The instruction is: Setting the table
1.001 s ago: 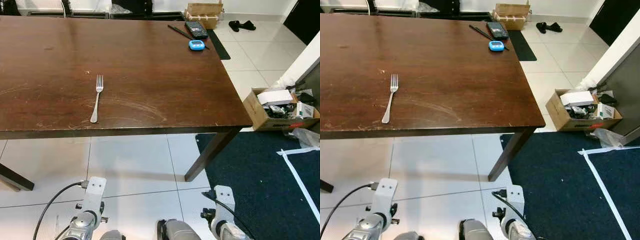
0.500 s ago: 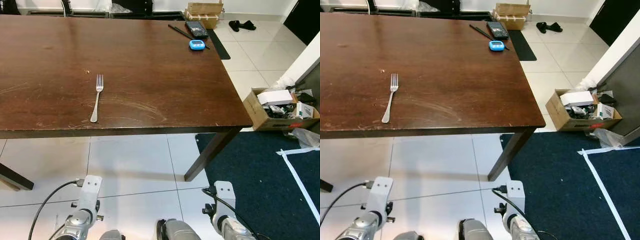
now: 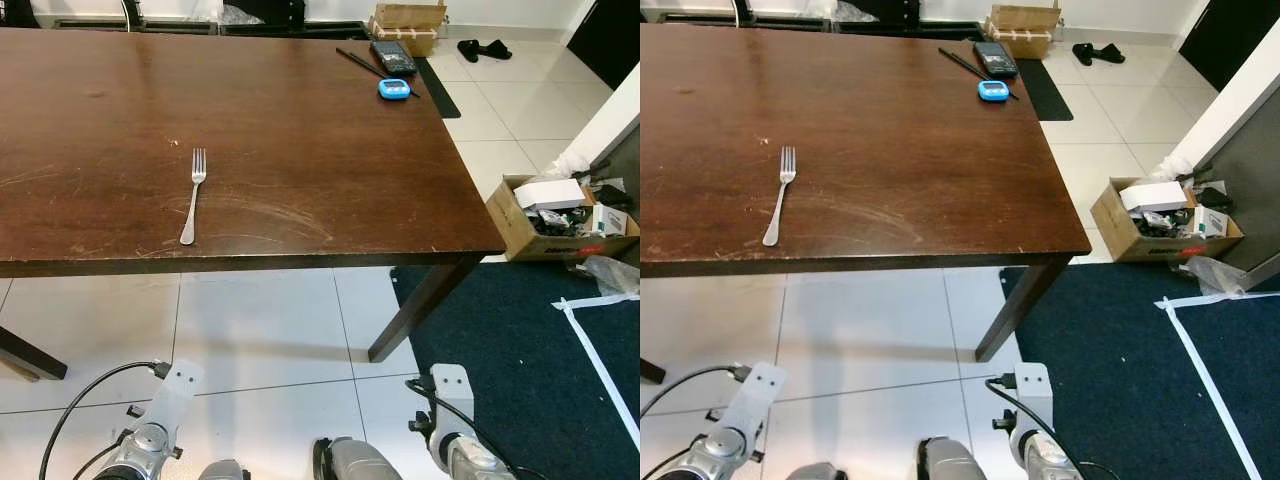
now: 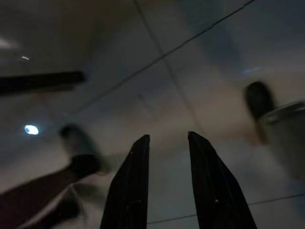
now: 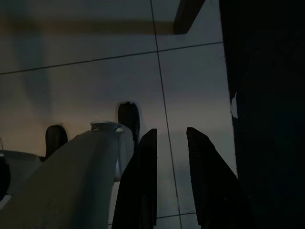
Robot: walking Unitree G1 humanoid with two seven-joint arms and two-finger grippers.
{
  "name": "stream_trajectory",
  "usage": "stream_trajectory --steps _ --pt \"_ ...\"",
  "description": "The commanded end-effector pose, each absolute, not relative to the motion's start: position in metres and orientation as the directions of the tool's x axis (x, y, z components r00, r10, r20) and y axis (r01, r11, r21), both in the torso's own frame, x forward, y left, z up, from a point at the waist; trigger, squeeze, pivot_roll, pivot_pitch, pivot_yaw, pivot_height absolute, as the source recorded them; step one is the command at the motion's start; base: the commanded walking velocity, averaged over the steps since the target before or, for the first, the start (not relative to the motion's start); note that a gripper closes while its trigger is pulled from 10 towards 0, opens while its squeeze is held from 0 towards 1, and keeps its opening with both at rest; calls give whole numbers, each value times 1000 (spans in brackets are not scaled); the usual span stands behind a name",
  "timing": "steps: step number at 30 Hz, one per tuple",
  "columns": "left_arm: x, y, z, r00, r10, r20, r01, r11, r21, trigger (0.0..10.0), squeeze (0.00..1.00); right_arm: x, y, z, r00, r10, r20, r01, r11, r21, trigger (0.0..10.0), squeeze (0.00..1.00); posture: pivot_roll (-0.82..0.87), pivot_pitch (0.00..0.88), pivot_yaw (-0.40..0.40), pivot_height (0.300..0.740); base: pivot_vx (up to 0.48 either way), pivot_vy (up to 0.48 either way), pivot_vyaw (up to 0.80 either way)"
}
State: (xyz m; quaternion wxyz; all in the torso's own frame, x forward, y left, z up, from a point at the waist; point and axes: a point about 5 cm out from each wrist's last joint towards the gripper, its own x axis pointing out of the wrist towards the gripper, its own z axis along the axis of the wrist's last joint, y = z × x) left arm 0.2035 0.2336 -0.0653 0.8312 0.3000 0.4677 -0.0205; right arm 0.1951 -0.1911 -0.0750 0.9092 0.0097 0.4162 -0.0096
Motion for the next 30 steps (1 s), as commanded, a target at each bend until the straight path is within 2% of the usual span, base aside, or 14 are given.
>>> stream_trajectory --steps 1,8,9,10,11,12,14,17,18,23,30 --pt "197 237 -68 534 272 -800 364 781 508 10000 0 189 -192 -78 637 -25 -770 40 999 0 10000 0 48 96 -30 740 0 0 0" --pt "197 237 -69 534 277 -799 364 778 513 10000 0 190 -191 -77 648 -19 -761 23 1000 -6 10000 0 50 93 -33 740 0 0 0" --pt "198 230 -69 547 242 -802 323 822 469 10000 0 190 -191 -77 649 -19 -761 22 1000 -6 10000 0 49 91 -34 740 0 0 0" --pt "198 230 -69 547 242 -802 323 822 469 10000 0 190 -191 -77 649 -19 -761 22 1000 -6 10000 0 49 91 -34 740 0 0 0" --pt "200 220 -70 554 187 -811 217 908 357 10000 0 190 -191 -77 649 -19 -761 21 1000 -6 10000 0 48 92 -34 740 0 0 0" --pt "202 214 -71 565 148 -812 138 953 269 10000 0 190 -191 -77 649 -18 -761 21 1000 -6 10000 0 48 92 -34 740 0 0 0" --pt "203 201 -72 573 92 -815 48 988 146 10000 0 188 -192 -79 636 -15 -772 1 1000 -18 10000 0 43 89 -36 740 0 0 0" --pt "201 191 -75 575 51 -817 69 991 111 10000 0 186 -192 -80 630 -7 -776 -11 1000 -18 10000 0 38 89 -33 740 0 0 0" --pt "202 183 -74 599 10 -801 70 996 64 10000 0 186 -191 -80 631 0 -776 -16 1000 -14 10000 0 35 91 -31 740 0 0 0" --pt "211 176 -69 652 -19 -758 15 1000 -13 10000 0 187 -191 -79 634 3 -773 -14 1000 -7 10000 0 36 92 -30 740 0 0 0" --pt "213 181 -67 660 4 -751 28 999 30 10000 0 190 -188 -77 647 33 -761 -29 999 19 10000 0 35 90 -32 740 0 0 114"
